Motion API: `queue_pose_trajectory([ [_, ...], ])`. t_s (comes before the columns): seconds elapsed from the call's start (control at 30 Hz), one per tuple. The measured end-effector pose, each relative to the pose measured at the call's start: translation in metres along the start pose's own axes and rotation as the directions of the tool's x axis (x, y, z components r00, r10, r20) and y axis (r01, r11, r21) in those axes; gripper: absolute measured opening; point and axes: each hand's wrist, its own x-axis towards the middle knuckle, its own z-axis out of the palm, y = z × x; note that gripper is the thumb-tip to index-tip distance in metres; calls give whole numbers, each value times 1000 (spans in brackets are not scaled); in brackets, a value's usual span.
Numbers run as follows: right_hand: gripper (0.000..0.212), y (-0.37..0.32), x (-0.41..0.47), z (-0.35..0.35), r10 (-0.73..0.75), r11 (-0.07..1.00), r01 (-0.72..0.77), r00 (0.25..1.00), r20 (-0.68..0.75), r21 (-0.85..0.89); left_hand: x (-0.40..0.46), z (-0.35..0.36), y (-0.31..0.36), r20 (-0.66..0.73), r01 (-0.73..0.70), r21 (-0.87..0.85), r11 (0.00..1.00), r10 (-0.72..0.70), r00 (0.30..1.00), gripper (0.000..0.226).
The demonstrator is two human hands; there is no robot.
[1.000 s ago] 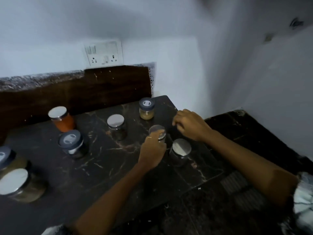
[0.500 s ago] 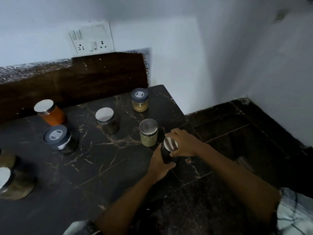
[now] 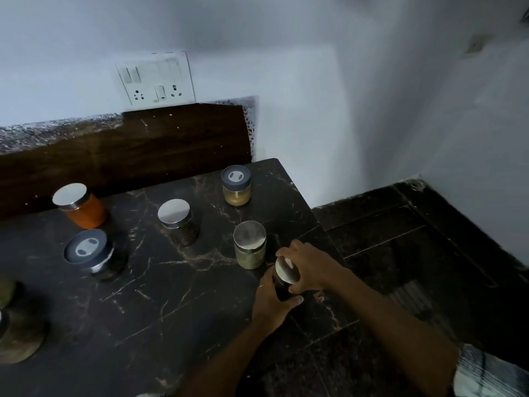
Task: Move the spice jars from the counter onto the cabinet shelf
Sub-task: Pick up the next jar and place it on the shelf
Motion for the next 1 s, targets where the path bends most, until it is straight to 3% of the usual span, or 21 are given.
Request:
queue_pose_trajectory([
  [0.17, 76, -19, 3, -40, -53, 999, 53, 998, 18, -8, -13, -8, 5, -78, -78, -24, 997, 76, 994, 100],
  [0.37, 72, -61, 24, -107, -112, 993, 107, 989, 95, 55, -17, -44, 36, -330, -201, -71, 977, 167, 929, 76],
  [0.5, 68, -94, 35, -146, -219, 970, 210, 973, 68, 122, -14, -90, 56, -413, -256, -53, 965, 212, 886, 87],
  [0.63, 68, -130, 43, -175, -351, 923, 323, 929, 118, 207, -18, -145, 69, -360, -302, -86, 949, 253, 898, 84],
  [0.73, 60, -151, 52, -188, -398, 909, 383, 915, 66, 161, -25, -176, 75, -277, -299, -94, 950, 263, 924, 73],
  [0.9, 46, -186, 64, -203, -384, 918, 391, 918, -96, 73, -36, -208, 92, -347, -330, -56, 942, 291, 891, 82],
  [1.0, 53, -205, 65, -215, -360, 930, 364, 930, -77, 49, -40, -225, 100, -372, -341, -68, 937, 294, 881, 82],
])
